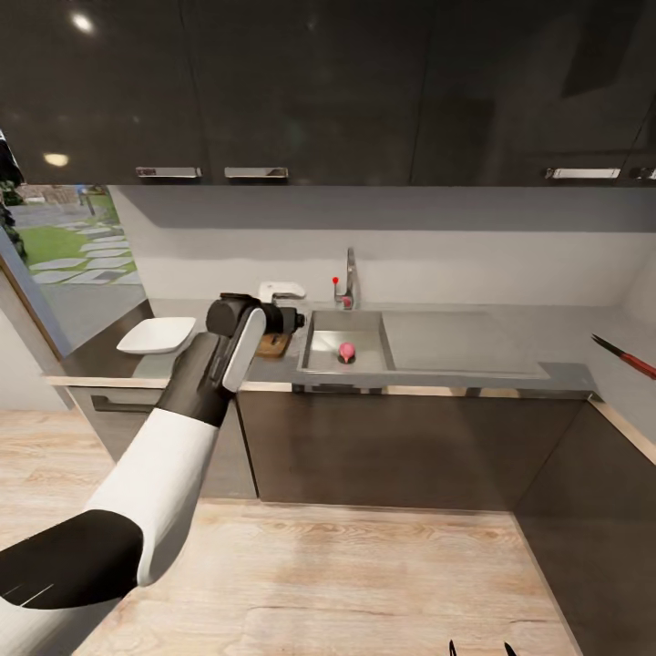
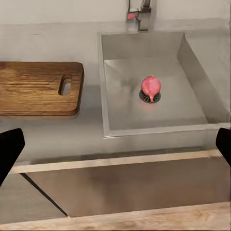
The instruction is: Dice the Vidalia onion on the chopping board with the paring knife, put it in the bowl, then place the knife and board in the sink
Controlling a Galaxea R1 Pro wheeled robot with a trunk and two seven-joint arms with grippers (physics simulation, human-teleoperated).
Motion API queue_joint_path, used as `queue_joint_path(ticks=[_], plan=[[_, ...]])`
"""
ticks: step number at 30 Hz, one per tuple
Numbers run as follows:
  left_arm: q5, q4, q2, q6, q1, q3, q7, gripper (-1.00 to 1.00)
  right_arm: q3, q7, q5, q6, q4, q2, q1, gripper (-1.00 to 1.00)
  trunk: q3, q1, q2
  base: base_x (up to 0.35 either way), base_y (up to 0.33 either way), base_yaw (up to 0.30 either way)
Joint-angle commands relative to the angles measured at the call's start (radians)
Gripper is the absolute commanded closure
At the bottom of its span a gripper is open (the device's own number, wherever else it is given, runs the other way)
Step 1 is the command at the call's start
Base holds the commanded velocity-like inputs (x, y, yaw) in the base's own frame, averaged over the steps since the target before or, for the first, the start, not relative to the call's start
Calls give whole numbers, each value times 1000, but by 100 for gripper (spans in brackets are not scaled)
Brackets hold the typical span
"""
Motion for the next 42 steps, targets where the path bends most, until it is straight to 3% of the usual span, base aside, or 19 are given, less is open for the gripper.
queue_joint_path(ticks=[1,3,7,12,17,35,42], plan=[[52,1,1,3,-4,-1,17,-100,8,-10,3,-1,0,-1,-1,-100,-1,0,-1,0,0,0],[94,-6,2,4,-6,-2,20,-100,9,-10,3,-2,1,0,-1,-100,-1,0,-1,0,0,0],[127,-61,8,5,-8,-10,23,-100,10,-10,3,-2,1,0,-1,-100,-1,0,-1,0,0,0],[135,-128,23,7,-3,-25,24,-100,10,-10,3,-1,1,1,-1,-100,-1,0,-1,0,0,0],[137,-137,28,7,-2,-27,24,-100,10,-10,3,-1,1,1,-1,-100,-1,0,-1,38,-33,0],[135,41,24,-1,-2,-30,26,-100,10,-11,1,-2,2,1,-1,-100,-1,0,-1,159,-258,0],[134,67,25,-3,-2,-29,26,-100,10,-11,1,-2,3,1,-1,-100,-1,0,-1,217,-253,0]])
